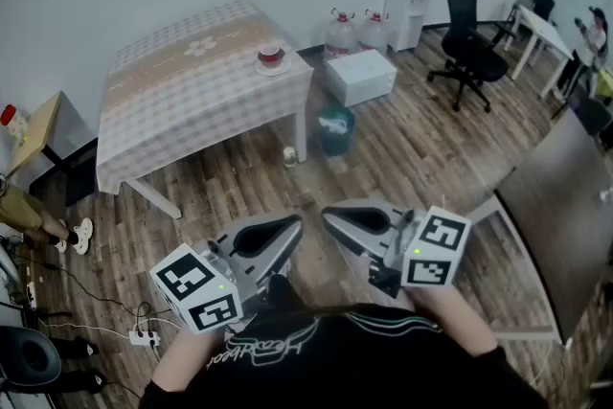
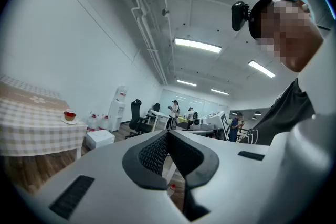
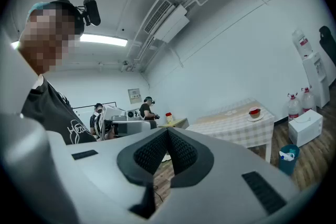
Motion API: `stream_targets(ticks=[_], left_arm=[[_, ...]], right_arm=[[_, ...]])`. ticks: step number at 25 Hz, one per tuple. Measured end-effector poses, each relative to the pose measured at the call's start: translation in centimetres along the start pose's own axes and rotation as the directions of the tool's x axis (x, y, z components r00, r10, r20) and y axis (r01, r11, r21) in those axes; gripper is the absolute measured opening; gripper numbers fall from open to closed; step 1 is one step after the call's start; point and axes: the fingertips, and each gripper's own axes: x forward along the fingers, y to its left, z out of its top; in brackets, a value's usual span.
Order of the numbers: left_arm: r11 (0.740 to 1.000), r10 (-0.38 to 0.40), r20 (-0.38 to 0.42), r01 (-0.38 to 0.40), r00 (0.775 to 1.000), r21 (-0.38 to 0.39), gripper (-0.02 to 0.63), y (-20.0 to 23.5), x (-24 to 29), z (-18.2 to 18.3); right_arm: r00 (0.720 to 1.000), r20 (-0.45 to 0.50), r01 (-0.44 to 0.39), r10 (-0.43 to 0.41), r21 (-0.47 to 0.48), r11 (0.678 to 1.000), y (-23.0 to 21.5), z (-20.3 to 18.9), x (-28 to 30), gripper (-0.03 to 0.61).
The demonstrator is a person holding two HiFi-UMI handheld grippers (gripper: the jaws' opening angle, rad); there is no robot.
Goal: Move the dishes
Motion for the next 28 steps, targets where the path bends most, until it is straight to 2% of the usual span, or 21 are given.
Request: stream_targets(ticks=[4,18,23,28], left_arm=[[1.0,0.002,-0.004,-0.002,1.0,-0.004,-0.004,0.7,0.5,0.3],[1.0,0.0,-0.046,-0.001,0.999,-0.031,-0.005,3.3,3.2,-1.8],[0.999,-0.026,-0.06,0.023,0.998,-0.046,-0.005,5.9,4.3,-2.4],[0.997,-0.016,-0.066,0.011,0.998,-0.08,-0.004,7.4,5.2,-4.1]], right_arm=[[1.0,0.004,-0.003,0.003,-0.002,1.0,-0.6,0.4,0.3,0.011],[1.0,-0.005,0.011,-0.01,0.045,0.999,-4.0,-1.7,0.4,0.011],[0.998,-0.013,0.062,-0.061,0.07,0.996,-7.4,-2.5,1.3,0.012],[0.997,-0.014,0.081,-0.08,0.113,0.99,-10.0,-3.8,0.9,0.011]])
